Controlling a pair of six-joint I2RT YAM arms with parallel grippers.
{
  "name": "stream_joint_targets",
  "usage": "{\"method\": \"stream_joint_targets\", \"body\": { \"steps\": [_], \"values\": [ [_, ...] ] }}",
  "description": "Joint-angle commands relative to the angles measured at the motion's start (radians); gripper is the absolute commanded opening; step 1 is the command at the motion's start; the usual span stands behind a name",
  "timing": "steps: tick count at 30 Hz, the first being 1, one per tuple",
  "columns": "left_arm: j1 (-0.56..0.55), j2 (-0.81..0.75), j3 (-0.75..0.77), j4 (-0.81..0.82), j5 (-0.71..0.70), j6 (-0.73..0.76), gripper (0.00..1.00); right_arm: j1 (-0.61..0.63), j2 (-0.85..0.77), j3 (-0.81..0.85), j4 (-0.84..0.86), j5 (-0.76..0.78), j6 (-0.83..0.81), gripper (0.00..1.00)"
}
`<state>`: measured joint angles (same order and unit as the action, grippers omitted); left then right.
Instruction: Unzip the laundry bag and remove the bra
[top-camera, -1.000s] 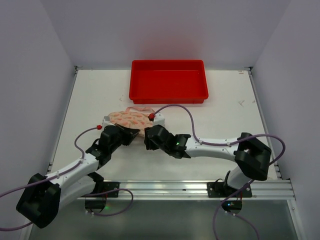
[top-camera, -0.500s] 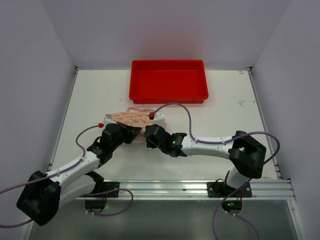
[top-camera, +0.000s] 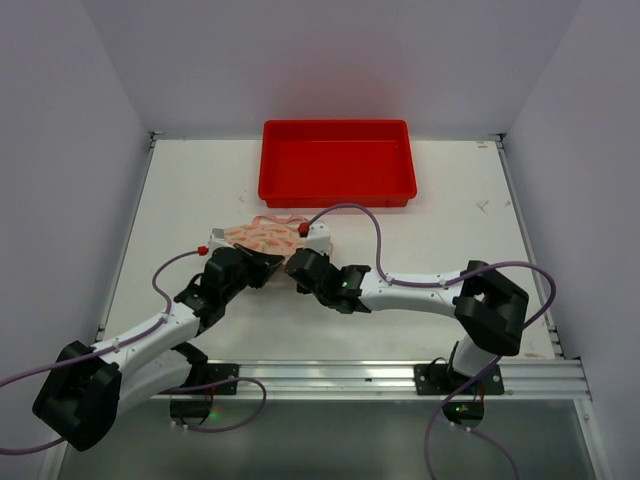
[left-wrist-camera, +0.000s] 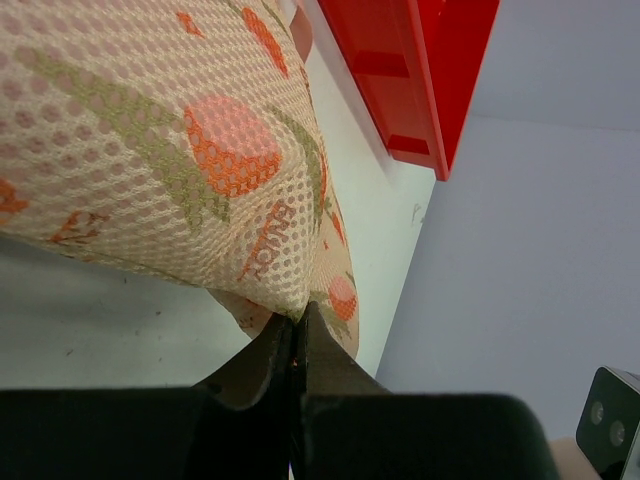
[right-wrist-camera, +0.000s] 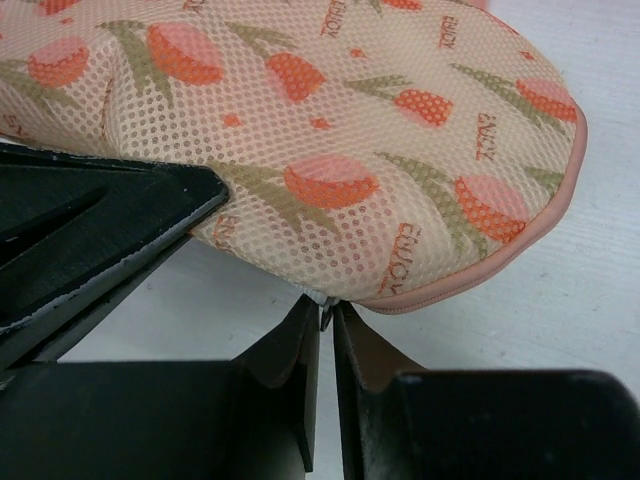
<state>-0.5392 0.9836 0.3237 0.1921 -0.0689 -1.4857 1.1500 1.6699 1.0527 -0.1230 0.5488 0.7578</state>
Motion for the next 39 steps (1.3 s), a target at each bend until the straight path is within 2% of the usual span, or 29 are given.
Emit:
{"method": "stream_joint_targets", "body": {
  "steps": [1,3,4,9,13,18,20,25,27,29,31,33,34,35,37,38,39],
  "values": [
    [-0.010,-0.013,0.037,0.010,-0.014,-0.024,0.00,0.001,0.002,0.027,0.003,0.092,0.021,0.11],
    [-0.010,-0.019,0.035,0.010,-0.016,-0.022,0.00,-0.001,-0.005,0.015,-0.001,0.102,0.020,0.01],
    [-0.010,-0.020,0.037,0.010,-0.017,-0.018,0.00,-0.001,-0.009,0.012,-0.007,0.106,0.015,0.00],
    [-0.011,-0.007,0.066,-0.022,-0.032,0.074,0.00,-0.027,-0.077,-0.034,-0.079,0.067,-0.061,0.00],
    [-0.010,0.015,0.086,-0.013,-0.019,0.201,0.00,-0.081,-0.261,-0.137,-0.113,-0.051,-0.195,0.00],
    [-0.008,0.081,0.110,0.041,0.095,0.341,0.00,-0.211,-0.435,-0.284,-0.159,-0.216,-0.270,0.00],
    [-0.010,0.102,0.130,0.041,0.170,0.450,0.00,-0.254,-0.481,-0.310,-0.208,-0.248,-0.296,0.00],
    [-0.008,0.073,0.111,0.032,0.297,0.626,0.00,-0.354,-0.547,-0.338,-0.247,-0.320,-0.325,0.00],
    [-0.005,0.058,0.107,-0.047,0.293,0.680,0.00,-0.398,-0.542,-0.309,-0.303,-0.340,-0.331,0.00],
    [0.018,0.059,0.095,-0.097,0.258,0.734,0.00,-0.411,-0.541,-0.298,-0.311,-0.377,-0.365,0.00],
    [0.097,0.069,0.071,-0.125,0.280,0.733,0.00,-0.394,-0.530,-0.286,-0.303,-0.496,-0.405,0.00],
    [0.192,0.087,0.049,-0.111,0.316,0.708,0.00,-0.333,-0.498,-0.258,-0.276,-0.543,-0.432,0.00],
    [0.206,0.090,0.046,-0.097,0.349,0.682,0.05,-0.252,-0.478,-0.240,-0.268,-0.544,-0.437,0.00],
    [0.211,0.090,0.048,-0.089,0.356,0.670,0.24,-0.224,-0.451,-0.193,-0.256,-0.547,-0.434,0.00],
    [0.211,0.078,0.063,-0.091,0.369,0.635,0.48,-0.172,-0.370,-0.154,-0.221,-0.646,-0.394,0.00],
    [0.211,0.049,0.067,-0.100,0.370,0.622,0.79,-0.153,-0.345,-0.120,-0.172,-0.665,-0.384,0.00],
    [0.212,0.029,0.083,-0.150,0.356,0.611,0.90,-0.133,-0.317,-0.102,-0.156,-0.668,-0.368,0.00]
  ]
}}
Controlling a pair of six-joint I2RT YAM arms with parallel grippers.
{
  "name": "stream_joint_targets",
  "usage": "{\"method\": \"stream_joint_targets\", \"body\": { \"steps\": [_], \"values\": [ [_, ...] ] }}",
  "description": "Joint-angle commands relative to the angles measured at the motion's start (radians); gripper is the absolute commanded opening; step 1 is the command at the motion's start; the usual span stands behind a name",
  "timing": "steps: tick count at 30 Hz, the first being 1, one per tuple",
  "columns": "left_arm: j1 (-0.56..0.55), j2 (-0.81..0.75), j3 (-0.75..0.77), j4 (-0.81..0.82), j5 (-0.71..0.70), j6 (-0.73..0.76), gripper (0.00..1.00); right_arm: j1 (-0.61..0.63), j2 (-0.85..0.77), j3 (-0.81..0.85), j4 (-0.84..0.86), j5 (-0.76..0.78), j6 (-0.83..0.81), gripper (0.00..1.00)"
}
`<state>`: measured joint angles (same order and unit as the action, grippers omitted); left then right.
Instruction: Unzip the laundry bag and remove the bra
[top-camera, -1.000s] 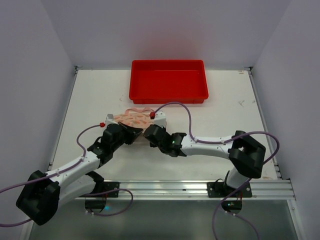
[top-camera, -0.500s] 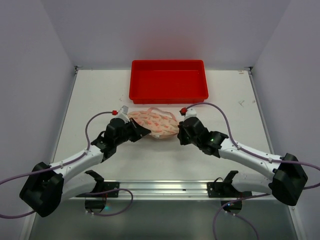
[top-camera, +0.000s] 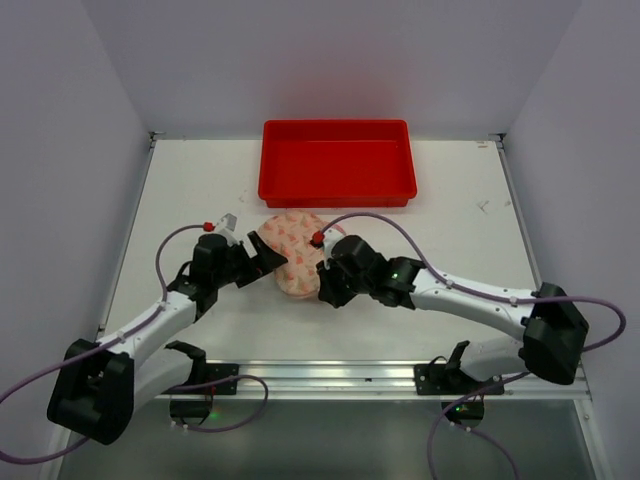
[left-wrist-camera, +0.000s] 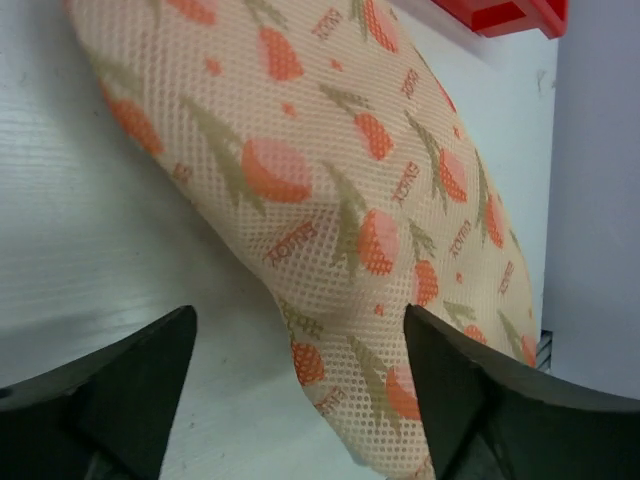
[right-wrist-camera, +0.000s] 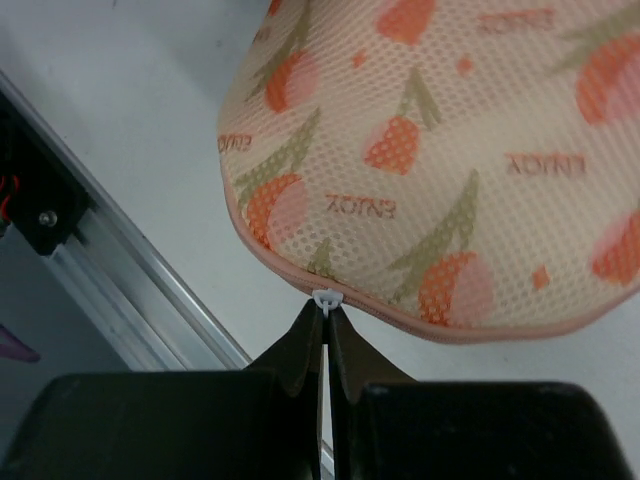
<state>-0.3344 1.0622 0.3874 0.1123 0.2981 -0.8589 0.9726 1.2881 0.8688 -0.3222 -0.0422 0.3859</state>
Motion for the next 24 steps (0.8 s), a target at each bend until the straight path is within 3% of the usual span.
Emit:
{"method": "stream_joint_targets", "body": {
  "steps": [1,5,11,21,24],
  "values": [
    [0.006,-0.068,0.025,-0.106,-0.046,-0.034,0.98,0.078,0.123,0.104,0.055,-0.073,0.007,0.00],
    [0.005,-0.244,0.019,-0.265,-0.097,-0.103,1.00,0.106,0.258,0.212,0.119,-0.080,0.042,0.00],
    [-0.006,-0.419,-0.094,-0.274,-0.059,-0.308,1.00,0.118,0.349,0.266,0.160,-0.073,0.085,0.00],
    [-0.166,-0.349,-0.128,-0.237,-0.171,-0.400,0.96,0.118,0.379,0.282,0.170,-0.041,0.102,0.00],
    [-0.187,-0.291,-0.131,-0.200,-0.191,-0.397,0.87,0.118,0.381,0.282,0.175,-0.033,0.110,0.00]
  ]
}}
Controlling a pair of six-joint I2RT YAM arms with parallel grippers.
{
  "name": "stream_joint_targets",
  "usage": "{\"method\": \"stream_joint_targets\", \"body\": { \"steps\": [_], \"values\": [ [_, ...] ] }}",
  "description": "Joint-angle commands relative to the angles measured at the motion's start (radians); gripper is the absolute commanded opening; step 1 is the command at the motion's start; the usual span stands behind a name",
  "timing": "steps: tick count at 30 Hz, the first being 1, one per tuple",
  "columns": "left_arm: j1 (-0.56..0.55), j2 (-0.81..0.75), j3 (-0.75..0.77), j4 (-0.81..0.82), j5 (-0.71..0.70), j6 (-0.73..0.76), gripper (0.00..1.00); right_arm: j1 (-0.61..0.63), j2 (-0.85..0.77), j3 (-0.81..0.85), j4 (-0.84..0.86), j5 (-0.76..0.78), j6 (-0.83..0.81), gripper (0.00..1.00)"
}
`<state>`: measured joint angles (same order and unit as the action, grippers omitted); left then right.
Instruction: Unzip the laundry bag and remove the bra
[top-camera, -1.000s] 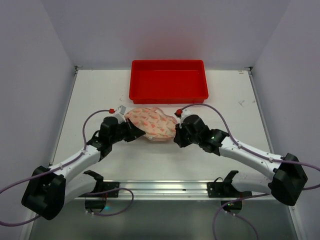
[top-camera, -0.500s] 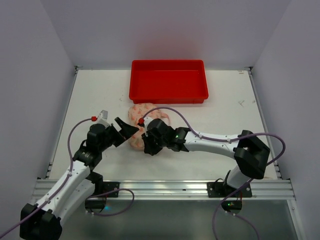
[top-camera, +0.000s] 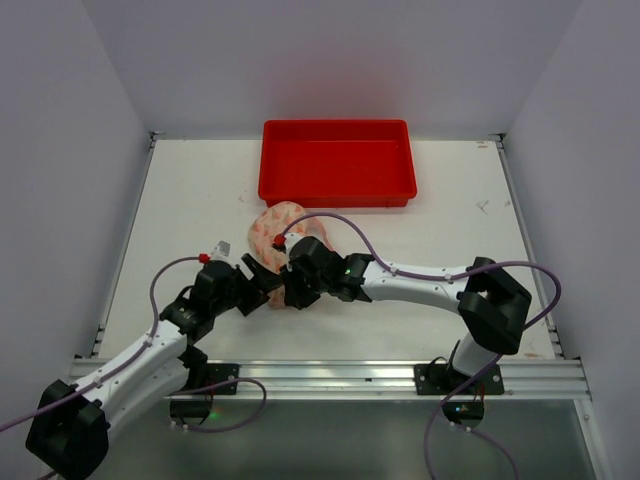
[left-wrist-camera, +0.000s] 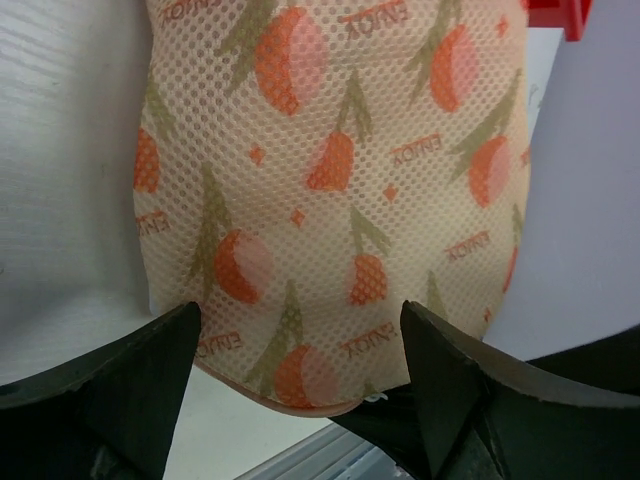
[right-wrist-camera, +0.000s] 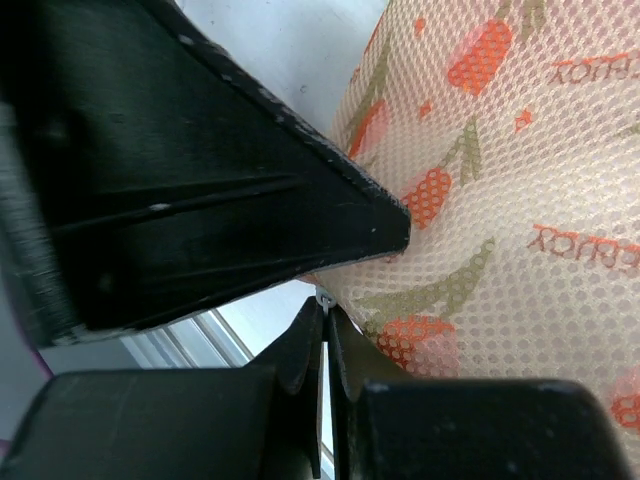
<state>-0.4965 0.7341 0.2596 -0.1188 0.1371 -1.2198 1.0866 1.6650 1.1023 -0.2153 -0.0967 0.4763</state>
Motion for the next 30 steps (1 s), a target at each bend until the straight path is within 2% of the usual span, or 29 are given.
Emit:
{"method": "stream_joint_targets", "body": {
  "steps": [1,3,5,6,7,9,12,19,24,27,30],
  "values": [
    [-0.028,0.066,-0.003,0.041,-0.030,-0.037,0.83,0.003,0.004,0.047,0.068,0.023,0.021,0.00],
    [-0.033,0.088,-0.002,0.059,-0.030,-0.037,0.81,0.003,-0.001,0.041,0.067,0.034,0.033,0.00],
    [-0.034,0.088,0.004,0.047,-0.011,-0.034,0.83,0.002,-0.010,0.030,0.063,0.064,0.039,0.00],
    [-0.036,0.074,0.007,0.029,-0.013,-0.033,0.86,0.002,-0.011,0.030,0.059,0.074,0.041,0.00],
    [-0.036,0.032,0.009,0.007,-0.037,-0.033,0.94,0.001,-0.011,0.030,0.054,0.084,0.042,0.00],
    [-0.033,-0.022,0.020,-0.085,-0.082,-0.050,1.00,0.001,-0.011,0.028,0.048,0.101,0.054,0.00],
    [-0.033,-0.120,0.049,-0.200,-0.200,-0.055,1.00,-0.017,-0.005,0.030,0.044,0.126,0.076,0.00],
    [-0.030,-0.137,0.018,-0.259,-0.157,-0.092,1.00,-0.028,0.006,0.060,0.040,0.134,0.090,0.00],
    [-0.030,-0.197,0.067,-0.369,-0.275,-0.087,1.00,-0.036,0.032,0.080,0.028,0.123,0.096,0.00],
    [-0.030,-0.196,0.060,-0.320,-0.237,-0.113,1.00,-0.037,0.033,0.083,0.031,0.107,0.096,0.00],
    [-0.030,-0.148,0.009,-0.170,-0.164,-0.170,1.00,-0.037,0.044,0.093,0.044,0.103,0.100,0.00]
  ]
}}
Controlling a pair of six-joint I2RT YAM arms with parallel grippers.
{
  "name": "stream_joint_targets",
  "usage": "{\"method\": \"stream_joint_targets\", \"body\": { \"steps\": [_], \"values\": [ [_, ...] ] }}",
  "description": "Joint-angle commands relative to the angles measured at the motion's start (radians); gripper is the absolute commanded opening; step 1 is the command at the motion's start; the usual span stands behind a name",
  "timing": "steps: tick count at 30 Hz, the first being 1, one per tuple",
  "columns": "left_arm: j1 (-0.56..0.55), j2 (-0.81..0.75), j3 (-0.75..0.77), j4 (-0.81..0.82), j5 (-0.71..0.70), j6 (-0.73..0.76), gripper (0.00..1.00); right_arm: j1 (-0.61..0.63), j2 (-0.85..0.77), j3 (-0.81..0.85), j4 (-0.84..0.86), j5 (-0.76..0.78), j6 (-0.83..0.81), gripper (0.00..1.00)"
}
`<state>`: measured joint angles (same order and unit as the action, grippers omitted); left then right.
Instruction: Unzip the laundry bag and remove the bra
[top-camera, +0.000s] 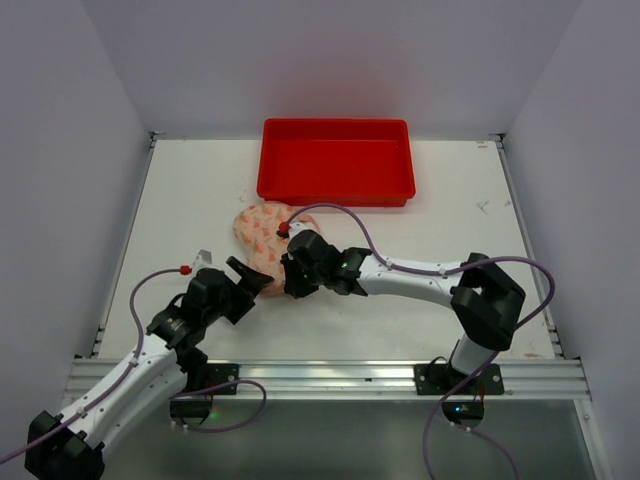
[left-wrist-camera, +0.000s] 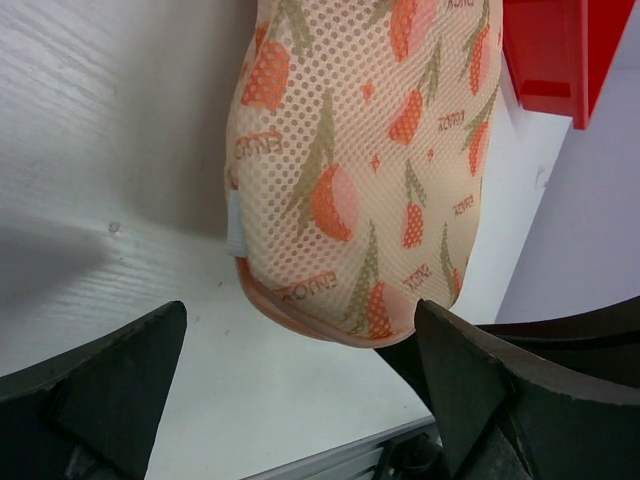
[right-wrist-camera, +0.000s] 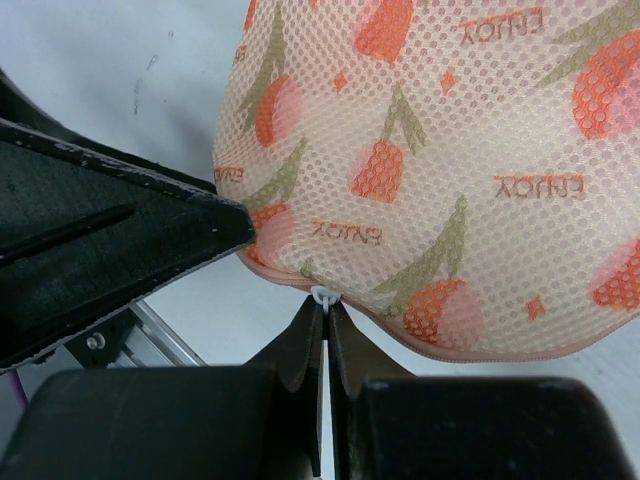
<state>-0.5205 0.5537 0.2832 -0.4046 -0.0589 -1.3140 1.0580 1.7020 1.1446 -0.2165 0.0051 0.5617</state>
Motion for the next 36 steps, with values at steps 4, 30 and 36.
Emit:
{"method": "stream_joint_targets", "body": {
  "steps": [4,30,36],
  "values": [
    [-0.012,0.141,-0.079,0.386,0.100,-0.152,0.97,-0.009,0.018,0.064,0.046,-0.034,0.021,0.00],
    [0.066,0.443,0.194,0.210,0.430,0.653,0.07,-0.386,-0.656,-0.448,-0.130,-0.043,-0.082,0.00],
    [0.165,0.554,0.249,0.271,0.452,0.647,0.33,-0.233,-0.555,-0.363,-0.110,-0.067,-0.109,0.00]
  ]
}}
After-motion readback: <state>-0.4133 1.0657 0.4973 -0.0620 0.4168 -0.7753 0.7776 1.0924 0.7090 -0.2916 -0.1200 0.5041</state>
